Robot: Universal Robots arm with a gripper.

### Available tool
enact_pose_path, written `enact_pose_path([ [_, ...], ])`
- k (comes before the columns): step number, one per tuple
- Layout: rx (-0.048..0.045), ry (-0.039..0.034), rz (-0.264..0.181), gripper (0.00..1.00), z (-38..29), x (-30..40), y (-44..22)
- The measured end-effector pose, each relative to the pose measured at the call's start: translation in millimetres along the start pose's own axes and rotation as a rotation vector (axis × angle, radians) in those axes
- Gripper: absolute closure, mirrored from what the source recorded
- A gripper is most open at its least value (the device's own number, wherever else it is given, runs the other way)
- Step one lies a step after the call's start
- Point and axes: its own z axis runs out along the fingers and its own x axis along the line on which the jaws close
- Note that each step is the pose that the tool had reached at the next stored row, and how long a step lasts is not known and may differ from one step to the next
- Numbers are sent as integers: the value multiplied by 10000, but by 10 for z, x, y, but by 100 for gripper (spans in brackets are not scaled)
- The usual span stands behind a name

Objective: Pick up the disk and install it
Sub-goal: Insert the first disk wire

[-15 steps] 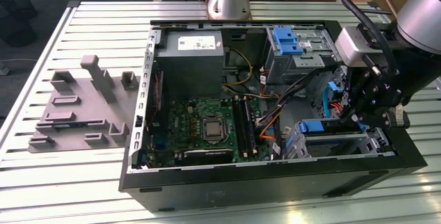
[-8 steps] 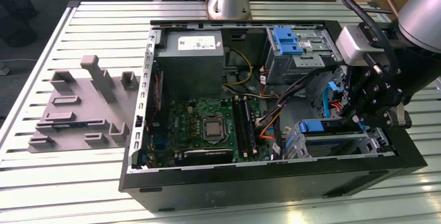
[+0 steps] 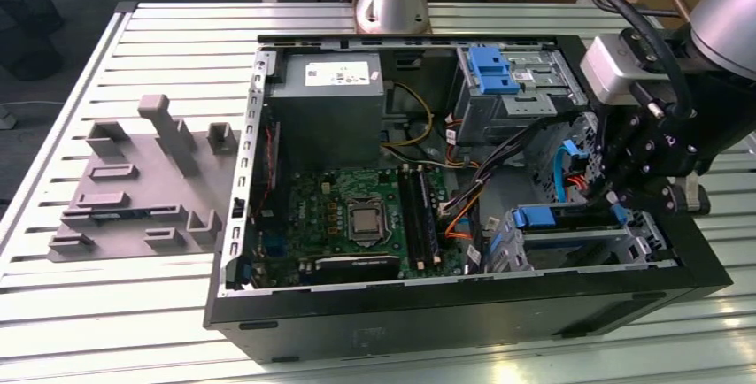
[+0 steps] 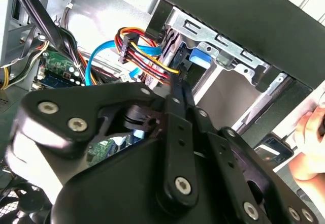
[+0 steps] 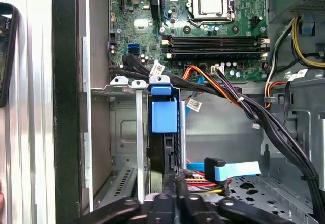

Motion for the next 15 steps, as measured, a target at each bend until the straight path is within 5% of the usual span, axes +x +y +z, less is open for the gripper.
enact_pose_path([
  [15,-2,-5,0,89,40,10,-2],
])
